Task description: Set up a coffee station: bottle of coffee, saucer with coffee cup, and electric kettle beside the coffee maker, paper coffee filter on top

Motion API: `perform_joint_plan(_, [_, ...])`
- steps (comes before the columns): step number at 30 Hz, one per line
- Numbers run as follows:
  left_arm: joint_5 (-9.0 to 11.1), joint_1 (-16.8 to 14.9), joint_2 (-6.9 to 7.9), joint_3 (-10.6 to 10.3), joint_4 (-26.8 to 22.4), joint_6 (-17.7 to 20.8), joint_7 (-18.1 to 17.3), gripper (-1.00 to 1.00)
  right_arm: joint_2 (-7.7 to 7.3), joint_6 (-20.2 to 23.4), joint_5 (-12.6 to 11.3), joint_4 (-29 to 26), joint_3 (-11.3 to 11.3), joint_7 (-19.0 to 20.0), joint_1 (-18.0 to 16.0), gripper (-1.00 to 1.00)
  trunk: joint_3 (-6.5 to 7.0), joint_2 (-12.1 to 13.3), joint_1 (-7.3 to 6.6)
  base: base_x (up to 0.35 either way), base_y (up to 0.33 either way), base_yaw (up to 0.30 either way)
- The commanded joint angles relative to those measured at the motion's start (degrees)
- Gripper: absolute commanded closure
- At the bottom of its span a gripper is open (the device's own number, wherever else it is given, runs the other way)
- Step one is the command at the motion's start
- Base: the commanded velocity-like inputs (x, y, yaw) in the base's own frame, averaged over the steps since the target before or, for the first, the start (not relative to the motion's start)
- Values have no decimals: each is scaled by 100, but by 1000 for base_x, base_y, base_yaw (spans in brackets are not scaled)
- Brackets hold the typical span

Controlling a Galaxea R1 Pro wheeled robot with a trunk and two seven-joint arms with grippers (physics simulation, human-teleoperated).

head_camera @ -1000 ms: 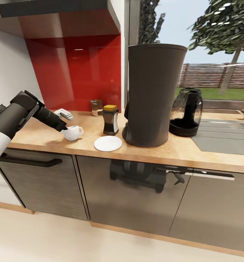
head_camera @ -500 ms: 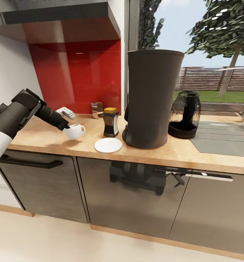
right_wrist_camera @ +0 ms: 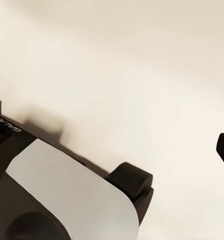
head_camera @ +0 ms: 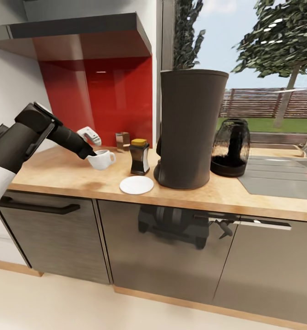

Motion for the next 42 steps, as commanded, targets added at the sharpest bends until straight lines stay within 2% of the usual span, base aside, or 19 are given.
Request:
perform_joint_plan(1, [-67, -5, 4, -12, -58, 35, -64, 100, 2, -29, -54, 22, 50, 25, -12, -100, 3, -3, -1, 0, 0, 0])
perform_joint_plan(8, [-67, -4, -7, -23, -198, 34, -77, 100, 2, -28, -55, 22, 50, 22, -12, -100, 63, -3, -1, 0, 0, 0])
perform_joint_plan(13, [-67, -8, -75, -69, -215, 29, -78, 100, 2, -27, -55, 22, 50, 22, -12, -100, 97, -3, -1, 15, -31, 0])
perform_joint_plan(31, [-67, -3, -86, -69, -208, 31, -75, 100, 2, -36, -57, 22, 50, 22, -12, -100, 103, -3, -1, 18, -90, 0])
perform_joint_plan(42, [-67, -5, -86, -77, -202, 33, -71, 100, 2, -35, -55, 22, 50, 22, -12, -100, 103, -3, -1, -53, -178, 0])
